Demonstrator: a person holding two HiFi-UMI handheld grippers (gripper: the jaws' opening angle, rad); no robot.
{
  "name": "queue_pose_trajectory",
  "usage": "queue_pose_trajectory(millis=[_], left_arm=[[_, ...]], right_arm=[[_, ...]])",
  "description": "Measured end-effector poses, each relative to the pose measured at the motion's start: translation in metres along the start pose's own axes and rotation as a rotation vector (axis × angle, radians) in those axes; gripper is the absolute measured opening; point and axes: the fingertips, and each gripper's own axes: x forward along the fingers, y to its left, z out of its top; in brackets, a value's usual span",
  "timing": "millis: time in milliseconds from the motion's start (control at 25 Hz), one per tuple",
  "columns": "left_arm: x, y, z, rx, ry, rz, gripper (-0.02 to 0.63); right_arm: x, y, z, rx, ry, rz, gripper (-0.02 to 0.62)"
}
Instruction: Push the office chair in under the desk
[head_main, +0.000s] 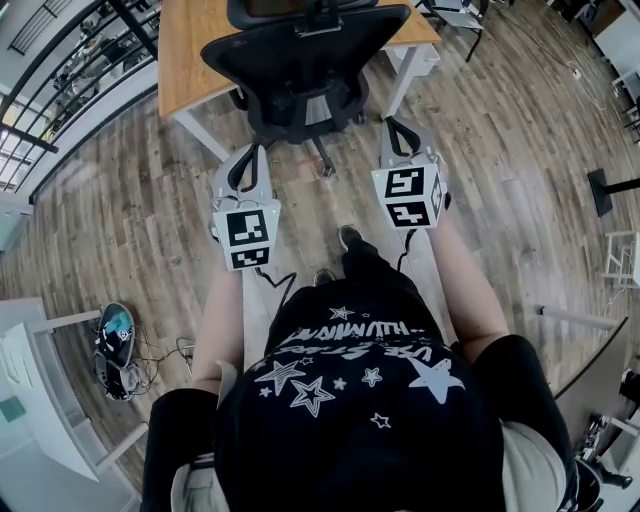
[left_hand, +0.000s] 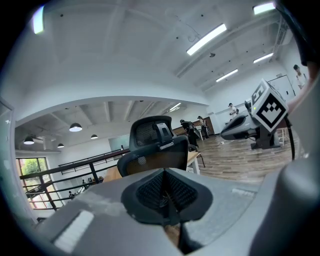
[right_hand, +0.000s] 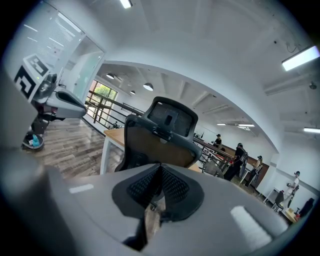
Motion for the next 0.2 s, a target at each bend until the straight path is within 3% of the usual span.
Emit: queue_pose_trajectory(millis=[200], left_arm=[[-0.0004, -0.003, -0.0024, -0.008, 0.003, -0.001, 0.002]], right_arm=[[0.0013, -0.0034, -0.0031, -0.002, 0.003, -0.006, 0.002]])
